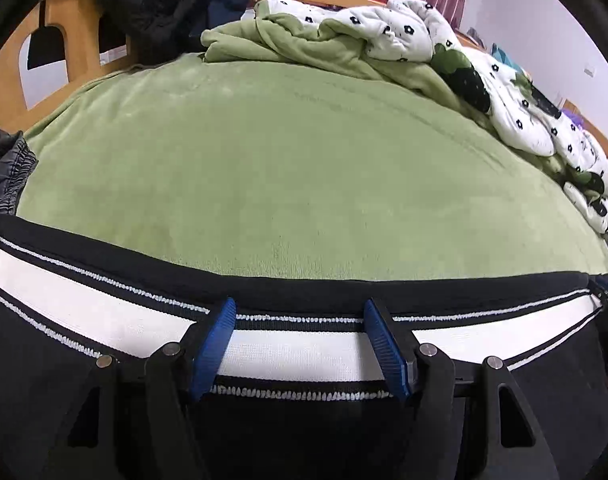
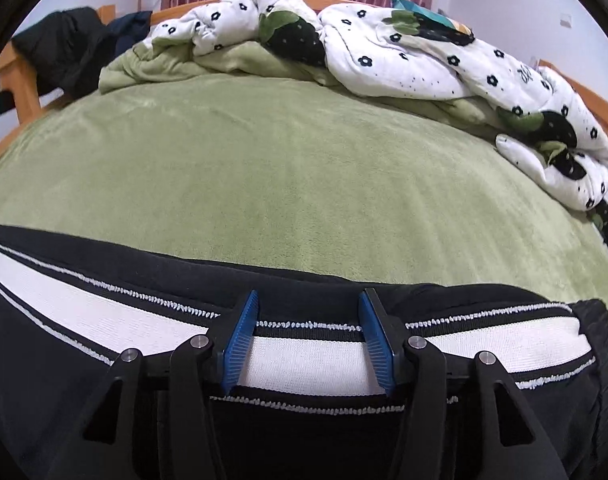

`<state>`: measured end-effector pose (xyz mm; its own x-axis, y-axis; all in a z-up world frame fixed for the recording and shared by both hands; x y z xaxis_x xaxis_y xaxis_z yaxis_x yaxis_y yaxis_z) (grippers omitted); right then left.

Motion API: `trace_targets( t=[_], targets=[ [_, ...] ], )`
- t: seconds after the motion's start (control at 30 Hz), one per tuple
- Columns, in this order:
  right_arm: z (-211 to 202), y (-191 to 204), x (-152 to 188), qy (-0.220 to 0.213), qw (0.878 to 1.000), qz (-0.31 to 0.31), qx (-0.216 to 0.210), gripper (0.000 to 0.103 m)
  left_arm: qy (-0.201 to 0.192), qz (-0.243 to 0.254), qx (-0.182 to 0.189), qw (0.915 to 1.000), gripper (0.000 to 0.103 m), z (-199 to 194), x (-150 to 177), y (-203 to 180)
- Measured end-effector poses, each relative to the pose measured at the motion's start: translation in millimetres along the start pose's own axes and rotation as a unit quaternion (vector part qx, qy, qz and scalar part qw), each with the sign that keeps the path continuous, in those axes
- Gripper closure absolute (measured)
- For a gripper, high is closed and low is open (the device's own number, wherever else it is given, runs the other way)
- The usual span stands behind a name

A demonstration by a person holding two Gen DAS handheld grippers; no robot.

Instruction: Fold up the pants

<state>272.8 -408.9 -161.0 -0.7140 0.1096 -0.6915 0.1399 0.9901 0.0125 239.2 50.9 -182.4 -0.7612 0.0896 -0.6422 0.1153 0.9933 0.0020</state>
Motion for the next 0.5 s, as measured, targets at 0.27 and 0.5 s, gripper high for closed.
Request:
trace_targets(
  t=[0.27, 0.5],
  targets=[
    [-5.8, 4.2, 9.4, -0.006, 1.000, -0.017, 0.016, 0.049, -0.002, 0.004, -0.006, 1.0000, 0.039, -2.1, 1.7, -2.1],
    [-4.4, 2.6, 9.1, -0.002, 1.000, -0.012, 0.009, 0.048, -0.010, -0.009, 0.003, 0.9999, 0.039, -1.6, 0.7, 3.2]
  ],
)
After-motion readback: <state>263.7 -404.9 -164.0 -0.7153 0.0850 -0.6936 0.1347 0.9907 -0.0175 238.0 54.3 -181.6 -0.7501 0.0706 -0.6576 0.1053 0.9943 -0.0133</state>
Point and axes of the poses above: each gripper's, at about its wrist camera, not at the fingertips, and z roughly the way its jaws point, y to its left, x to its underside, the point moved 5 cm from there along z, roughly the way its jaws point, and after that the axes turned 13 degrees about z, right-handed, at the moved point
